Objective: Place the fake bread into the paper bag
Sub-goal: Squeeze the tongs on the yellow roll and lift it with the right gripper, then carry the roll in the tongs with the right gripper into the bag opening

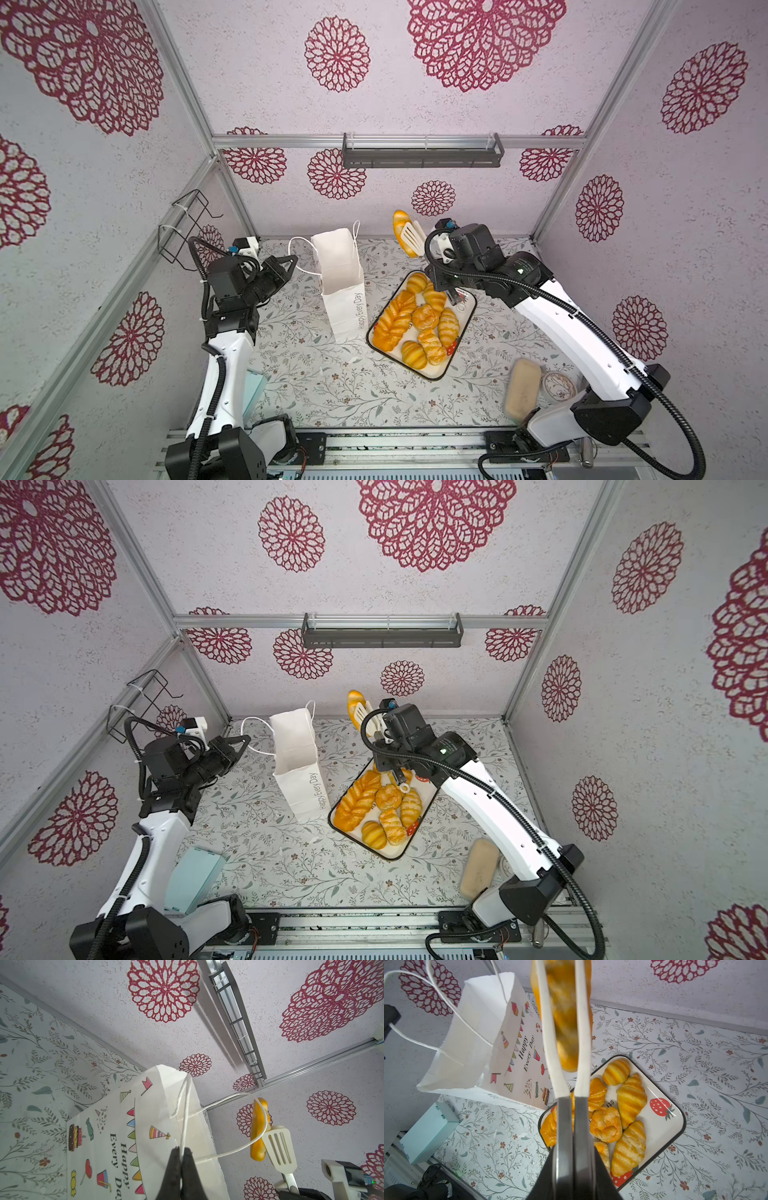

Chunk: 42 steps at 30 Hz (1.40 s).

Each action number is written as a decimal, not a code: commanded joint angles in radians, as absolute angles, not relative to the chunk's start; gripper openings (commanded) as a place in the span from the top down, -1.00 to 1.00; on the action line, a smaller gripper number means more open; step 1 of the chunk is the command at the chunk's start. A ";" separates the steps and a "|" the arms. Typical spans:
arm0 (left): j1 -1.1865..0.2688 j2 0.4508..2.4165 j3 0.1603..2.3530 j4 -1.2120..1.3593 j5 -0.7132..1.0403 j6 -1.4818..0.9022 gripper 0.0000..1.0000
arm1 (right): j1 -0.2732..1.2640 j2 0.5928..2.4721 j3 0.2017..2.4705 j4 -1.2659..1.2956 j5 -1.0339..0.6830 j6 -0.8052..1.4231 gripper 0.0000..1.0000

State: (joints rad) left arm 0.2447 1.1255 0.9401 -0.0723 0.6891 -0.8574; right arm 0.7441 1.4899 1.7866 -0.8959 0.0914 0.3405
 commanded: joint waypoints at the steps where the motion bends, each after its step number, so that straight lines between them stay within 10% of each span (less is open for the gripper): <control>1: 0.241 1.096 0.930 -0.069 0.675 -0.867 1.00 | 0.774 1.490 1.871 -0.880 0.125 0.324 0.62; 22: 0.244 1.088 0.953 -0.126 0.685 -0.767 1.00 | 0.934 1.710 2.264 -0.895 0.028 0.288 0.61; 42: 0.267 1.079 0.951 -0.154 0.650 -0.756 1.00 | 0.935 1.775 2.075 -0.806 -0.053 0.298 0.61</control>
State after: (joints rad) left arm 0.2558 1.1034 0.9436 -0.1467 0.6628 -0.7712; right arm 0.9455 1.7958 2.0720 -0.8837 -0.0402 0.3069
